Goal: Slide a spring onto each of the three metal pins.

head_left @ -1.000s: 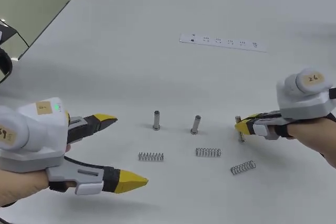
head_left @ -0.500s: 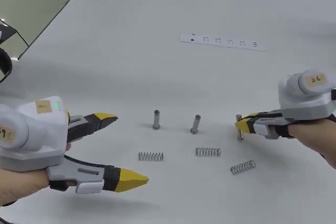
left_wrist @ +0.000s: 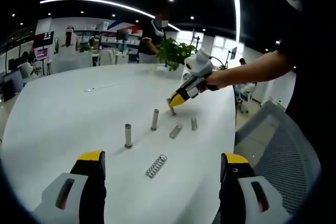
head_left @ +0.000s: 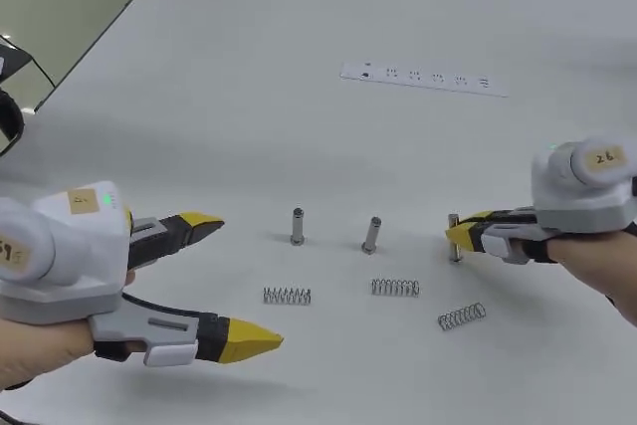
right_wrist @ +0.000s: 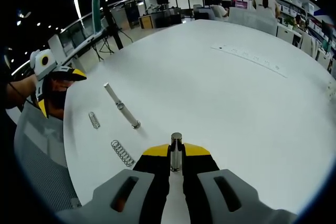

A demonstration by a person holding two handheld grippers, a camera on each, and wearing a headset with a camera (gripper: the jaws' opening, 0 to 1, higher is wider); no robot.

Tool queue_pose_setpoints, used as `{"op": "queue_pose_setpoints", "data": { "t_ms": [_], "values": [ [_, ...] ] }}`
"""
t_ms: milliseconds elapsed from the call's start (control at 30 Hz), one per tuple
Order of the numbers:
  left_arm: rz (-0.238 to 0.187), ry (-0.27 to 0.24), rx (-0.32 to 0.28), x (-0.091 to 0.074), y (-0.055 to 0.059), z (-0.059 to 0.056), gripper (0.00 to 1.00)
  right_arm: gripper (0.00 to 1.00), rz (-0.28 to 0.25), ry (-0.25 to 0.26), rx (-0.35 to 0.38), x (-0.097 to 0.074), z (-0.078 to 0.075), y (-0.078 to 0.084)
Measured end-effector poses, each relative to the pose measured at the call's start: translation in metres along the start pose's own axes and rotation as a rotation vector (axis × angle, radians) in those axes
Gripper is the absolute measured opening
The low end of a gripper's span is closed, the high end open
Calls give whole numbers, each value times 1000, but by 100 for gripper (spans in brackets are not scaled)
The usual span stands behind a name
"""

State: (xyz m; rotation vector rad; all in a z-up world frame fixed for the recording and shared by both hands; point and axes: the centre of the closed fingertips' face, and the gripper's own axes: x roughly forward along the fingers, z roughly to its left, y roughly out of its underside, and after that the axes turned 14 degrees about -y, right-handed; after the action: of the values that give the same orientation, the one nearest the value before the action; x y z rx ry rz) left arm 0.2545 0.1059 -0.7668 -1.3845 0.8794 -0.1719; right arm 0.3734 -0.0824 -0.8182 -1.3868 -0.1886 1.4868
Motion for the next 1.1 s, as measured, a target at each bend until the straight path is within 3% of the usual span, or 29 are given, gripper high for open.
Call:
{"op": "queue_pose_setpoints", "data": {
  "t_ms": [633,833,1100],
  "values": [
    [-3,-6,-3,-1,0,2,87,6,-40,14,-46,-9,5,5],
    [-3,-5,-2,-1,0,1,87,6,-30,18,-90,-11,9,8],
    [-7,-4,-2,-1,0,0,87,6,-20,12,-85,-11,11,12]
  ]
}}
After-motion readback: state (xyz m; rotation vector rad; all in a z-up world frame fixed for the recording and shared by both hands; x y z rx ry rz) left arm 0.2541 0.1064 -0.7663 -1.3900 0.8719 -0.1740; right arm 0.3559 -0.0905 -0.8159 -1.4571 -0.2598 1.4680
